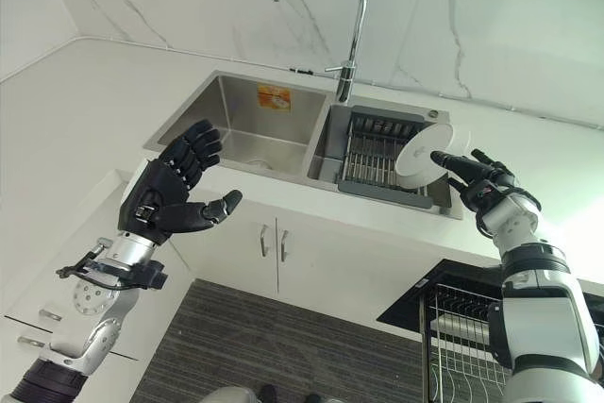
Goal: Place the dishes in the dishwasher.
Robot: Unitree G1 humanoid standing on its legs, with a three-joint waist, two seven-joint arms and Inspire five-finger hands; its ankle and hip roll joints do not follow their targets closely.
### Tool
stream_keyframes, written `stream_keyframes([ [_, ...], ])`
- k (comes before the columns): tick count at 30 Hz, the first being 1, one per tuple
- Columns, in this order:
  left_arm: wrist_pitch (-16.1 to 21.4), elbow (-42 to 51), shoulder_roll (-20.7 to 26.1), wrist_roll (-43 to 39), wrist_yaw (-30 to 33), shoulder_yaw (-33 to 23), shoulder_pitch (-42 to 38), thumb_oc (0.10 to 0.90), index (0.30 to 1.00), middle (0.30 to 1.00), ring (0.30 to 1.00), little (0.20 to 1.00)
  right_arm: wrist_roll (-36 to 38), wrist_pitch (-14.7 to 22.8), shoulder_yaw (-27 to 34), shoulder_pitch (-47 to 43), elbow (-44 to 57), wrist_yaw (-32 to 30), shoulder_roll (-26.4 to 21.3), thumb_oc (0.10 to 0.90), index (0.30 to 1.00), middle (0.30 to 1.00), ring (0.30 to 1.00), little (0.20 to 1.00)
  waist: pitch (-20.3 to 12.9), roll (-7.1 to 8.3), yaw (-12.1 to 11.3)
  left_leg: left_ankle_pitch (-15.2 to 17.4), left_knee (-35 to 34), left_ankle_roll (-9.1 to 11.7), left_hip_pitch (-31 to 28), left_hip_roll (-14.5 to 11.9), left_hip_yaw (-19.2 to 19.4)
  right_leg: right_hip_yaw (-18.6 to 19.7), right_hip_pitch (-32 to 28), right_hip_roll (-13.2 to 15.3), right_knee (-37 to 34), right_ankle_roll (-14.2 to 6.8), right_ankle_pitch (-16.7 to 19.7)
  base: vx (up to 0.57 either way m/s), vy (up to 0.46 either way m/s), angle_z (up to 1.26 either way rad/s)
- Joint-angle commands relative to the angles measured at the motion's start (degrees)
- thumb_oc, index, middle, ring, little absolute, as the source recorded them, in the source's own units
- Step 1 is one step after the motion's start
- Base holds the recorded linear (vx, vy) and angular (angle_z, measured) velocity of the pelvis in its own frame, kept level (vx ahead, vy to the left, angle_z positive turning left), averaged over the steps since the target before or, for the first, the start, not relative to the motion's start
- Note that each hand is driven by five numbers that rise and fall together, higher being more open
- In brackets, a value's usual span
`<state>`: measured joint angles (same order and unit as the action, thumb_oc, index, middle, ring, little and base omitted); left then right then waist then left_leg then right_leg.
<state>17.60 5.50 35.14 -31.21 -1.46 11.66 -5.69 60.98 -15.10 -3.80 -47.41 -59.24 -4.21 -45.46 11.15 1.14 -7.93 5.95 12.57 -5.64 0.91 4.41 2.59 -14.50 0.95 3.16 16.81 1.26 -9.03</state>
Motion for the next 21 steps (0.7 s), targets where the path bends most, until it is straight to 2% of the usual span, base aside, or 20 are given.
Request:
stream_keyframes([
  [1, 4.6, 5.3, 1.4, -1.6, 1.0, -0.3, -3.0, 0.8, 0.9, 0.9, 0.9, 0.9, 0.5, 4.2, -2.5, -7.6, -0.2, 1.6, -5.4, 0.8, 0.9, 0.9, 0.9, 0.9, -5.8, 0.79, -1.1, 5.6, 4.6, 9.1, 0.5, -6.1, -1.5, 0.8, -1.5, 2.4, 0.4, -5.9, -2.1, 0.05, -0.02, 0.04],
  [10, 4.1, 5.2, 1.7, -1.5, 0.9, -0.6, -2.2, 0.8, 0.9, 0.9, 0.9, 0.9, 0.2, 4.3, -3.0, -7.8, -0.8, 1.1, -5.2, 0.8, 0.9, 0.9, 0.9, 0.9, -5.6, 0.81, -2.0, 5.2, 4.6, 9.4, 0.6, -6.3, -2.1, -0.2, -2.1, 2.5, 0.4, -5.7, -2.5, 0.05, -0.025, 0.08],
  [15, 3.9, 5.3, 2.0, -1.7, 0.8, -1.1, -1.3, 0.8, 0.9, 0.9, 0.9, 0.9, 0.3, 5.7, -2.3, -7.1, -1.0, -0.5, -5.3, 0.8, 0.9, 0.9, 0.9, 0.9, -5.7, 0.71, -2.5, 5.0, 4.6, 9.6, 0.7, -6.4, -2.6, -1.1, -2.5, 2.8, 0.4, -5.6, -2.8, 0.04, -0.025, 0.1],
  [16, 3.9, 5.3, 2.1, -1.8, 0.9, -1.0, -1.3, 0.8, 0.9, 0.9, 0.9, 0.9, 0.5, 6.2, -2.2, -6.9, -0.9, -1.2, -5.2, 0.662, 0.693, 0.693, 0.693, 0.693, -5.7, 0.66, -2.5, 4.9, 4.6, 9.7, 0.7, -6.4, -2.7, -1.1, -2.6, 2.7, 0.4, -5.5, -2.8, 0.03, -0.02, 0.12],
  [17, 3.9, 5.3, 2.0, -1.8, 0.9, -1.0, -1.2, 0.8, 0.9, 0.9, 0.9, 0.9, 0.6, 6.6, -2.0, -6.8, -0.8, -1.8, -5.1, 0.591, 0.587, 0.587, 0.587, 0.587, -5.7, 0.66, -2.6, 4.9, 4.6, 9.7, 0.7, -6.4, -2.8, -1.2, -2.6, 2.8, 0.4, -5.5, -2.8, 0.03, -0.02, 0.09],
  [19, 3.8, 5.4, 2.1, -1.7, 0.8, -1.0, -1.0, 0.8, 0.9, 0.9, 0.9, 0.9, 0.7, 7.6, -1.7, -6.7, -0.7, -3.5, -5.1, 0.53, 0.495, 0.495, 0.495, 0.495, -5.6, 0.6, -2.8, 4.8, 4.6, 9.7, 0.8, -6.3, -3.0, -1.4, -2.7, 2.8, 0.4, -5.5, -2.8, 0.02, -0.017, 0.05],
  [21, 3.6, 5.4, 2.2, -1.7, 0.9, -0.9, -0.9, 0.8, 0.9, 0.9, 0.9, 0.9, 0.4, 8.1, -1.4, -6.6, -1.0, -4.6, -5.1, 0.436, 0.354, 0.354, 0.354, 0.354, -5.6, 0.51, -2.9, 4.7, 4.6, 9.8, 0.8, -6.3, -3.2, -1.6, -2.7, 2.9, 0.4, -5.5, -2.8, 0.02, -0.011, 0.06],
])
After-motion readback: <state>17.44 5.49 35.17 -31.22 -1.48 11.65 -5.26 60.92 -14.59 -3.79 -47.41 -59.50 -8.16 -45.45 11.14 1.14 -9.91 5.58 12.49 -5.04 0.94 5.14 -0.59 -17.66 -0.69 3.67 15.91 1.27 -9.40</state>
